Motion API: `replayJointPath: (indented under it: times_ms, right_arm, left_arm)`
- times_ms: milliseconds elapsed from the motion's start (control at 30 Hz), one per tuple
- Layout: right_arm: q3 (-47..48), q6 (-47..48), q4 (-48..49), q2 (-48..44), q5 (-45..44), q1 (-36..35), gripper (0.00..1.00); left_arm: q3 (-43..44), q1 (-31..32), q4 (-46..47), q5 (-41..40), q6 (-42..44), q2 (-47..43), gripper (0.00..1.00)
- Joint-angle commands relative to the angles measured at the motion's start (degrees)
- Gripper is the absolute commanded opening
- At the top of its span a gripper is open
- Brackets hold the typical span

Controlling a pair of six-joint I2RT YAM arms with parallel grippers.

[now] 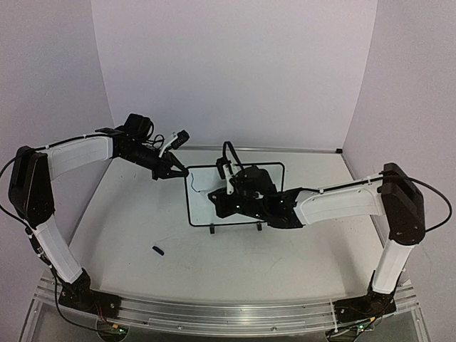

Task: Write a sentence on the whiteboard

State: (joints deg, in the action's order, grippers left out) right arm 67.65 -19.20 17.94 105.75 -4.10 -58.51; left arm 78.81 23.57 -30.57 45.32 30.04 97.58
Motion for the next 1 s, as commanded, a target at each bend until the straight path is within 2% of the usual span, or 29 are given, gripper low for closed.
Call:
replayJointPath:
  times_ms: [0, 167, 967]
  right_arm:
    - [-1.5, 0.7, 3.3, -5.0, 0.4, 0.7, 0.0]
    - [-2.3, 0.8, 4.2, -6.8, 1.0, 0.7, 0.0]
    - [3.1, 0.4, 2.1, -1.7, -2.3, 1.0, 0.0]
  left_arm:
    - [0.0, -0.2, -0.1, -3.5, 1.5, -0.6, 0.0]
    - [-0.1, -0.2, -0.1, -3.7, 1.5, -0.6, 0.0]
    - [0.0, -0.2, -0.3, -3.7, 1.5, -0.7, 0.0]
